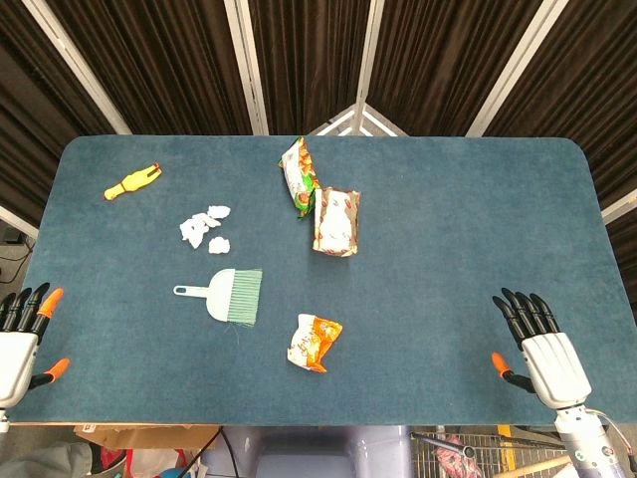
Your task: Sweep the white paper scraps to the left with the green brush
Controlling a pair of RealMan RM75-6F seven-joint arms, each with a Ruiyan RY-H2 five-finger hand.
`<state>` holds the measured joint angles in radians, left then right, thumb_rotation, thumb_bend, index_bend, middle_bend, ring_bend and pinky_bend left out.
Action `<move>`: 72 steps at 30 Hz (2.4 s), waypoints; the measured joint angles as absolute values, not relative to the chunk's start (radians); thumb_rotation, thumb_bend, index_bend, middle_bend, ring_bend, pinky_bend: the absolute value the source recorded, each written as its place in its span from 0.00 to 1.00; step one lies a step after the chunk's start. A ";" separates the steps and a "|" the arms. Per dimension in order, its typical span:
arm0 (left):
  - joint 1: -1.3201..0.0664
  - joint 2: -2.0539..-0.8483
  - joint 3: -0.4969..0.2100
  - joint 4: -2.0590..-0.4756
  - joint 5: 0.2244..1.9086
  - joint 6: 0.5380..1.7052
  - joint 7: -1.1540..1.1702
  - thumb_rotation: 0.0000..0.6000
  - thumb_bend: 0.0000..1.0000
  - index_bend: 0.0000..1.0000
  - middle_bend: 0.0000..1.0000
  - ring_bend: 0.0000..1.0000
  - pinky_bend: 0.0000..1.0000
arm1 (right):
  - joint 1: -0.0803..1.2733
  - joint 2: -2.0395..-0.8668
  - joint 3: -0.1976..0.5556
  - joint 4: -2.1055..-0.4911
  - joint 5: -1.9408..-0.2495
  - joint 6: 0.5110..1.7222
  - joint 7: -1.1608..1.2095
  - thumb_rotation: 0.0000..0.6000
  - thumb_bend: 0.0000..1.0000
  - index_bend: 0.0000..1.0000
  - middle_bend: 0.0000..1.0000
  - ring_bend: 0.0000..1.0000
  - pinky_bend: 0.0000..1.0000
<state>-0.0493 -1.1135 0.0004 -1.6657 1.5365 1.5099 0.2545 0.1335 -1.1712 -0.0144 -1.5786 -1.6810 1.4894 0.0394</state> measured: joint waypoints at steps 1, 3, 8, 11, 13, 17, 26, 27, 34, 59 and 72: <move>-0.049 -1.113 0.000 -1.666 1.537 1.510 0.255 1.00 0.01 0.00 0.00 0.00 0.00 | 0.133 -1.171 -0.014 -1.578 -1.681 1.490 0.039 1.00 0.34 0.00 0.00 0.00 0.00; -0.049 -1.113 0.001 -1.666 1.537 1.509 0.254 1.00 0.01 0.00 0.00 0.00 0.00 | 0.133 -1.171 -0.014 -1.578 -1.681 1.490 0.040 1.00 0.34 0.00 0.00 0.00 0.00; -0.051 -1.112 0.002 -1.666 1.539 1.507 0.259 1.00 0.01 0.00 0.00 0.00 0.00 | 0.133 -1.171 -0.014 -1.579 -1.679 1.489 0.038 1.00 0.34 0.00 0.00 0.00 0.00; -0.053 -1.112 0.003 -1.666 1.539 1.499 0.268 1.00 0.01 0.00 0.00 0.05 0.08 | 0.134 -1.172 -0.013 -1.582 -1.679 1.490 0.040 1.00 0.34 0.00 0.00 0.00 0.00; -0.059 -1.112 0.002 -1.668 1.538 1.490 0.282 1.00 0.01 0.00 0.03 0.18 0.23 | 0.134 -1.172 -0.015 -1.583 -1.679 1.485 0.038 1.00 0.34 0.00 0.00 0.00 0.00; -0.093 -1.116 -0.014 -1.679 1.532 1.451 0.338 1.00 0.02 0.04 0.15 0.52 0.56 | 0.136 -1.172 -0.015 -1.586 -1.675 1.480 0.041 1.00 0.34 0.00 0.00 0.00 0.00; -0.262 -1.176 -0.109 -1.732 1.356 1.215 0.494 1.00 0.10 0.17 0.33 0.87 0.87 | 0.138 -1.167 -0.016 -1.590 -1.671 1.473 0.063 1.00 0.34 0.00 0.00 0.00 0.00; -0.285 -1.187 -0.121 -1.732 1.328 1.187 0.518 1.00 0.12 0.19 0.34 0.88 0.88 | 0.138 -1.165 -0.016 -1.591 -1.670 1.473 0.067 1.00 0.34 0.00 0.00 0.00 0.00; -0.443 -1.295 -0.191 -1.700 1.117 1.038 0.693 1.00 0.30 0.28 0.38 0.90 0.89 | 0.138 -1.159 -0.015 -1.595 -1.666 1.473 0.092 1.00 0.34 0.00 0.00 0.00 0.00; -0.677 -1.531 -0.166 -1.526 0.804 1.004 0.915 1.00 0.42 0.33 0.98 1.00 0.96 | 0.139 -1.151 -0.014 -1.604 -1.658 1.467 0.113 1.00 0.34 0.00 0.00 0.00 0.00; -0.700 -1.567 -0.149 -1.489 0.728 1.002 0.887 1.00 0.42 0.42 0.99 1.00 0.96 | 0.140 -1.150 -0.013 -1.606 -1.655 1.466 0.116 1.00 0.34 0.00 0.00 0.00 0.00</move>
<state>-0.7001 -1.5672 -0.1487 -1.4889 0.7276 1.0016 0.8874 0.1397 -1.1505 -0.0134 -1.6056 -1.6554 1.4656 0.1158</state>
